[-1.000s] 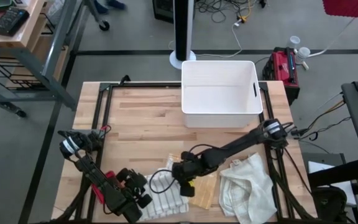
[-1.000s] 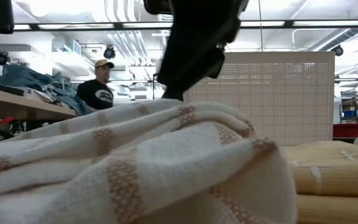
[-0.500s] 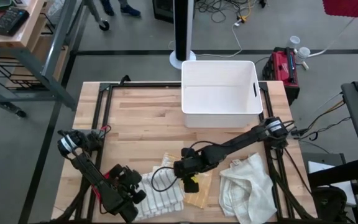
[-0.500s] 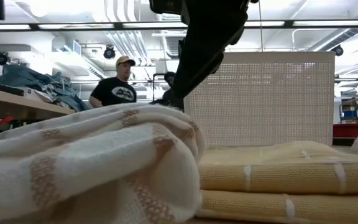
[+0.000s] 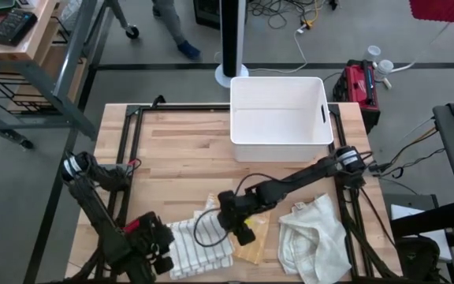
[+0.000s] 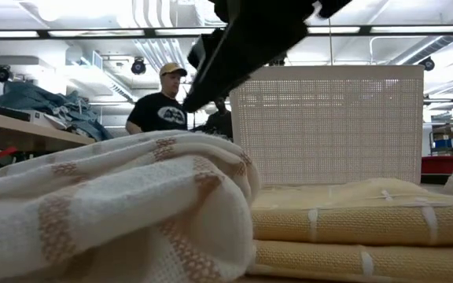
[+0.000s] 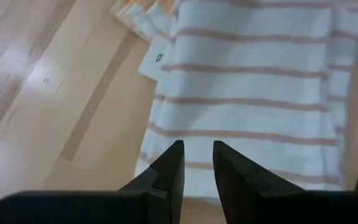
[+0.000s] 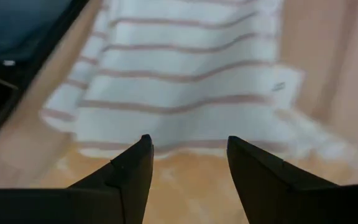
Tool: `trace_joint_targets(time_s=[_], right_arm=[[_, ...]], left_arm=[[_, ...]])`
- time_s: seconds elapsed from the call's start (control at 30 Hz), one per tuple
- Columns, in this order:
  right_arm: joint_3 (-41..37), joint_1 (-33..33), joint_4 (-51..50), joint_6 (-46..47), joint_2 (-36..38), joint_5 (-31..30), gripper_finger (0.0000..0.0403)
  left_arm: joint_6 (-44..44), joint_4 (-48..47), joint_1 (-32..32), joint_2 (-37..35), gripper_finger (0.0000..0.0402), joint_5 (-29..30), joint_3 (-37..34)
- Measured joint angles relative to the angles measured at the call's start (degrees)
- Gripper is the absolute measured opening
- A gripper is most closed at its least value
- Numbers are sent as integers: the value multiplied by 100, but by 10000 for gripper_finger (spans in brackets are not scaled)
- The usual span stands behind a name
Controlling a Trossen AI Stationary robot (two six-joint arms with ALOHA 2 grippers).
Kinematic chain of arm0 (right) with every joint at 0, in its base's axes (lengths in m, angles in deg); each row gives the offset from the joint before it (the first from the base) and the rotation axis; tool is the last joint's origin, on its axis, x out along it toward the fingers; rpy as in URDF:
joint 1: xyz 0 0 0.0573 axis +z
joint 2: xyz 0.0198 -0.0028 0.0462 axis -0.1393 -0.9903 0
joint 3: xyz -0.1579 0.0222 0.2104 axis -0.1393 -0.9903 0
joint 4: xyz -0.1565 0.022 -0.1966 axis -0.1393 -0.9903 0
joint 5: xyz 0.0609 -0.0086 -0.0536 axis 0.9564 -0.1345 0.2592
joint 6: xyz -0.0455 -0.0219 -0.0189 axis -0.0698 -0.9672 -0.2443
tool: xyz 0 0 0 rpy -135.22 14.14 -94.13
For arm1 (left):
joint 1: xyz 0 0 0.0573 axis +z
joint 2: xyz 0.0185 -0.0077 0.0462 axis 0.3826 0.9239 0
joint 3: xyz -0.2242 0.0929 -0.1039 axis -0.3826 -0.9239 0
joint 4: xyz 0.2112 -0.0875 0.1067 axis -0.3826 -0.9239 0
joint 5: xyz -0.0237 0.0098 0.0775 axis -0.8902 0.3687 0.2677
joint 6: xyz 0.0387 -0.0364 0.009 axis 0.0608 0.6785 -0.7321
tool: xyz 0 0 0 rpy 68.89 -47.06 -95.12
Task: Fold towel
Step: Fold the brown patterned towel
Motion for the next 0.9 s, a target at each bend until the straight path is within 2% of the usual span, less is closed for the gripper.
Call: trace_joint_targets(time_s=[0.17,0.4,0.6,0.7,0.9], right_arm=[[2,-56,180,-306,108,-39,189],[4,468,346,-397,54,-26,183],[-4,843,709,-400,-206,-30,182],[9,947,896,-455,-329,-242,183],[7,1094,1200,-549,-834,-671,183]], left_arm=[[-112,510,177,49,75,7,-17],[-1283,1934,530,528,75,-430,-24],[-1394,2511,599,963,75,-933,-24],[-1693,2972,594,1125,75,-1232,-22],[-1399,2954,599,1506,75,-1419,-15]])
